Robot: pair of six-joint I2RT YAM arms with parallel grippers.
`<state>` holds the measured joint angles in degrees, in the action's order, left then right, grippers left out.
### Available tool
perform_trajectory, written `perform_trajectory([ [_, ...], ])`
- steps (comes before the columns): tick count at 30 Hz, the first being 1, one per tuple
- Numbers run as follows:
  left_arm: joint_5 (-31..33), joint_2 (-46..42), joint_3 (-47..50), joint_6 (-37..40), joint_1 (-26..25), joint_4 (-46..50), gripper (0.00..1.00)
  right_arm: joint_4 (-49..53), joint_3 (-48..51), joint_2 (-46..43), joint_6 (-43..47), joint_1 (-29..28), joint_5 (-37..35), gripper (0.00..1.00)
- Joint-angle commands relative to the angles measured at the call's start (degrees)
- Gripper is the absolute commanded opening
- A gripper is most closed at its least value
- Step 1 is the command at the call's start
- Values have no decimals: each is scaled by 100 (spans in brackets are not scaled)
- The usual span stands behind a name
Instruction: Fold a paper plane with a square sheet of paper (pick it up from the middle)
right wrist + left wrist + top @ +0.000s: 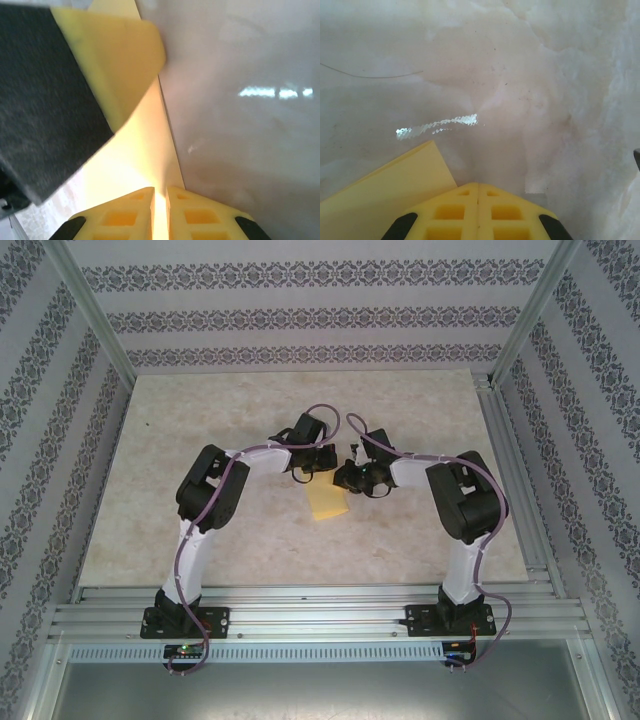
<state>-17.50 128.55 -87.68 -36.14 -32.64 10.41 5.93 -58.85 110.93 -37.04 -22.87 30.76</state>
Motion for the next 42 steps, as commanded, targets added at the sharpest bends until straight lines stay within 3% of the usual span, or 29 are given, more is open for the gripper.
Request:
perform_trajectory([
  [1, 297, 437, 439, 12, 74, 550, 5, 685, 300, -166, 246, -95, 98, 15],
  [23, 379, 478, 338, 63, 80, 673, 5, 844, 1697, -1226, 214, -332, 17, 14],
  [30, 249, 472, 259, 76, 74, 690, 5, 222, 1203, -2036, -557, -242, -98, 15],
  [38, -15, 331, 42, 73, 73, 847, 7, -120, 503, -1270, -644, -204, -455, 15],
  [42, -170, 112, -308, 65, 82, 1032, 13, 47, 383, -1041, -480, -239, -672, 15],
])
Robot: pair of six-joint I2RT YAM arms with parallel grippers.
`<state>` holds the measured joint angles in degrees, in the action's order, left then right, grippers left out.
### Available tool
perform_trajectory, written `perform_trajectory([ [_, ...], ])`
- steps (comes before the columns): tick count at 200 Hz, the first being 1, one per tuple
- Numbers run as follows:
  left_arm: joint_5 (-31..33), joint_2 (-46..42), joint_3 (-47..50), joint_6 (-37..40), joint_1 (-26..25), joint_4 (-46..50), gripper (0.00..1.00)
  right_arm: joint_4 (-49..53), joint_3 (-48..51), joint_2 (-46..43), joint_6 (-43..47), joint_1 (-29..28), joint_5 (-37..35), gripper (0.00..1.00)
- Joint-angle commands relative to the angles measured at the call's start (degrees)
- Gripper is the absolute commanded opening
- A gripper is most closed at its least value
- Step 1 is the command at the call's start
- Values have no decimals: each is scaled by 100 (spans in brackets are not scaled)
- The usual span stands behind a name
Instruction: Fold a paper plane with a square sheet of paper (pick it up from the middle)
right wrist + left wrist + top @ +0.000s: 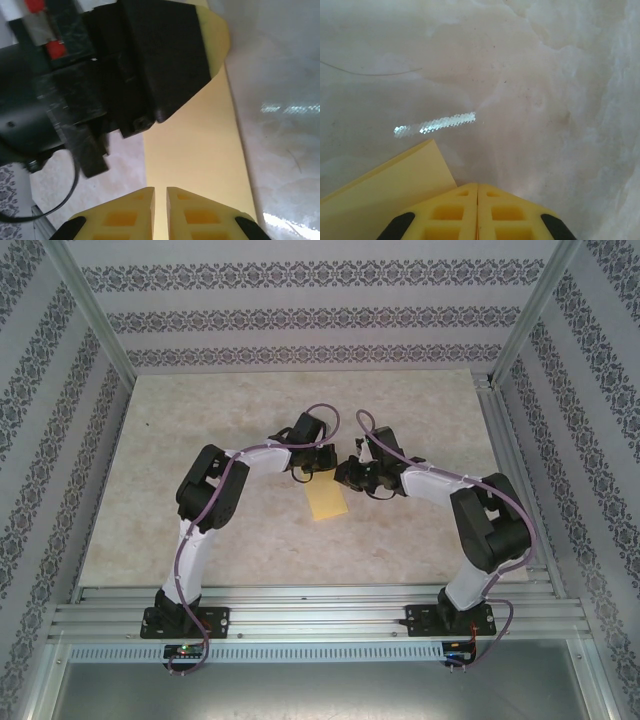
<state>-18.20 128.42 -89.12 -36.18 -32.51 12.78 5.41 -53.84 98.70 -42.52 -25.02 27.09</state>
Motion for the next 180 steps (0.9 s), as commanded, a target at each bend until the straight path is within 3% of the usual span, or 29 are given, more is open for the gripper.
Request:
perform_trajectory([
  [1, -130, 19, -241, 38, 91, 831, 15, 168, -130, 238, 123, -29, -361, 15],
  [28, 98, -489, -264, -107, 229, 949, 31, 319, -91, 358, 275, -175, -524, 15],
  [135, 530, -2667, 2183, -255, 1163, 792, 56, 588, -153, 729, -208, -1363, -1453, 16],
  [180, 646, -3375, 2950, -128, 1382, 876, 71, 756, -268, 726, -928, -2117, -1871, 17],
])
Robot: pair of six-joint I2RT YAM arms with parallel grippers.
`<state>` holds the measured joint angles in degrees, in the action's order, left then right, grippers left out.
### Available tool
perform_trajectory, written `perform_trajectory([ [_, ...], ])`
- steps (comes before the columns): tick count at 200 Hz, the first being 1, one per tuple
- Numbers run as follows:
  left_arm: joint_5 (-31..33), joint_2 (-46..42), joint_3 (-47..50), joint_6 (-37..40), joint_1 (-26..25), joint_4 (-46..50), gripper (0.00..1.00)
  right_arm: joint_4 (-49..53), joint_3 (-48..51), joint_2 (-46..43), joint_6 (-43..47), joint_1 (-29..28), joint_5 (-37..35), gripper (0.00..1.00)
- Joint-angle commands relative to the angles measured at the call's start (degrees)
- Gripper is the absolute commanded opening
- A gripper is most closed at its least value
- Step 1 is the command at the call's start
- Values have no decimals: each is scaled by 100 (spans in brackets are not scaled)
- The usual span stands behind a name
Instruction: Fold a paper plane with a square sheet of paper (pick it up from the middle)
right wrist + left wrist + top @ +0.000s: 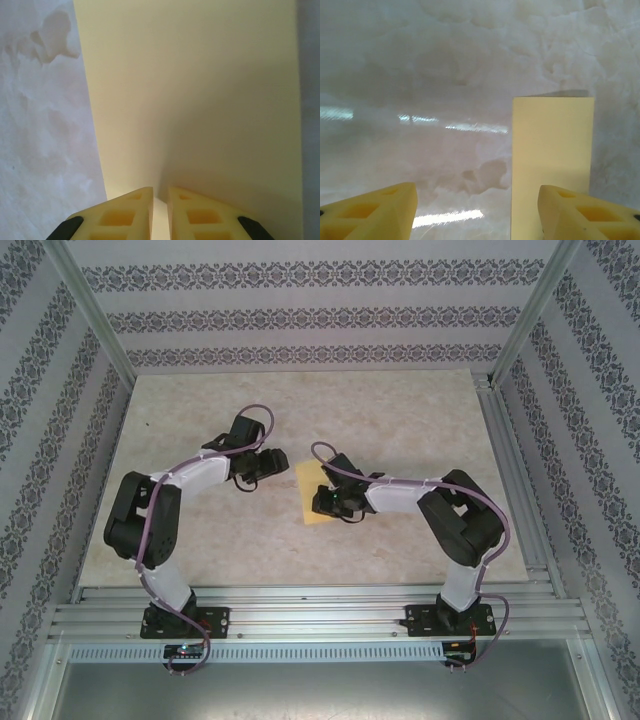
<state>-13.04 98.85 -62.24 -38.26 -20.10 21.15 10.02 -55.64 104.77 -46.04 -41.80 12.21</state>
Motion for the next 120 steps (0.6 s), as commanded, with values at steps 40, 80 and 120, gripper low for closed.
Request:
perform_trajectory([
  [40, 69, -772, 816, 159, 262, -20, 77, 253, -424, -182, -1006, -885, -696, 20],
  [80, -161, -1030, 1167, 241, 270, -108, 80, 1101, -826, -651, -421, -610, -1607, 34],
  [120, -495, -1164, 1299, 470, 262, -30, 83, 1692, -1213, -226, -21, -285, -2107, 42],
])
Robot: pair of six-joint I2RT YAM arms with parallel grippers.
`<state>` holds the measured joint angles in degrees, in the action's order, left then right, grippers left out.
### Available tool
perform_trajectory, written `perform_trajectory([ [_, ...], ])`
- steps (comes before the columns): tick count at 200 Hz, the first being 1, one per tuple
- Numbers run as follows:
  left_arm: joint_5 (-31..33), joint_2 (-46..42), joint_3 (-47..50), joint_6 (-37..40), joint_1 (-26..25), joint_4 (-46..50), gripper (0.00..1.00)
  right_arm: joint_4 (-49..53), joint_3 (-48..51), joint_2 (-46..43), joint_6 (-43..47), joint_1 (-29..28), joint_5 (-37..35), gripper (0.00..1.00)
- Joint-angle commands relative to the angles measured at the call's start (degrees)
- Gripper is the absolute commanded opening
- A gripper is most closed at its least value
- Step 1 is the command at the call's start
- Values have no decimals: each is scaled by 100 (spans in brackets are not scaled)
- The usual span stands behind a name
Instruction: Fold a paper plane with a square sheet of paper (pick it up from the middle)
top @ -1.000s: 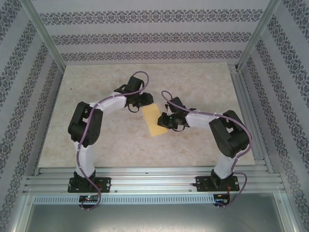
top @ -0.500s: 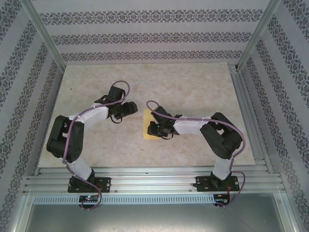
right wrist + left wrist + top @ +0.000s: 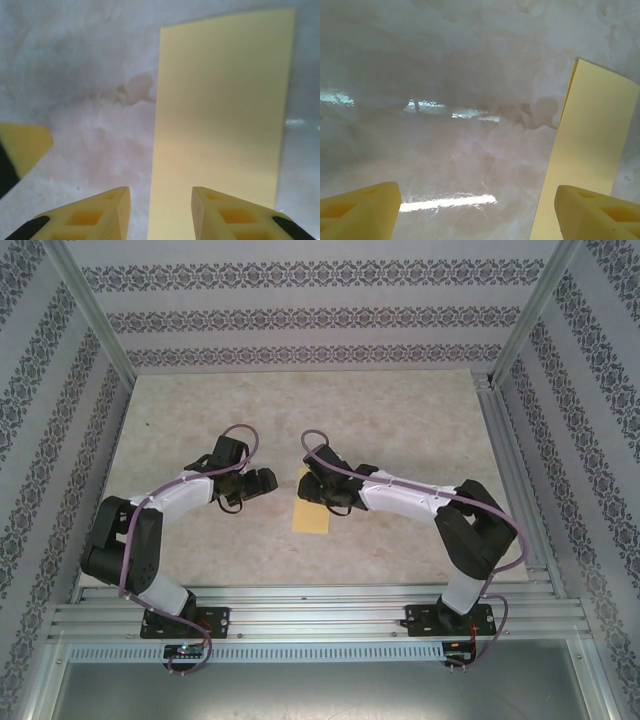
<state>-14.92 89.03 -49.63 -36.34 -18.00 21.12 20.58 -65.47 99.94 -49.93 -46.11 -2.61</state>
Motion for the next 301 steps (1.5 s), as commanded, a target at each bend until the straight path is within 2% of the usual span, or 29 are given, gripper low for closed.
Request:
perform_trajectory([
  [1, -317, -179, 39, 281, 52, -28, 83, 639, -238, 273, 373, 154, -630, 42],
  [22, -519, -153, 71, 340, 18, 5, 85, 650, -397, 565, 423, 305, -564, 41],
  [50, -715, -66, 80, 320, -27, 42, 88, 524, -539, 875, 506, 484, -332, 33],
  [68, -950, 9, 110, 247, -100, -78, 88, 416, -619, 1062, 591, 584, -165, 33],
  [139, -1193, 258, 61, 72, -541, -99, 77, 157, -539, 1116, 669, 770, 113, 25],
  [161, -1176, 338, 34, 47, -615, -117, 76, 85, -442, 798, 713, 759, 18, 27],
  [190, -1151, 413, -11, 15, -686, -110, 76, 79, -430, 632, 793, 712, 24, 34],
  [247, -1171, 465, -37, -62, -800, -131, 71, -106, -425, 1019, 714, 710, 478, 31],
  [301, -1319, 510, 36, -295, -978, 72, 74, -256, -227, 1265, 566, 836, 576, 32],
])
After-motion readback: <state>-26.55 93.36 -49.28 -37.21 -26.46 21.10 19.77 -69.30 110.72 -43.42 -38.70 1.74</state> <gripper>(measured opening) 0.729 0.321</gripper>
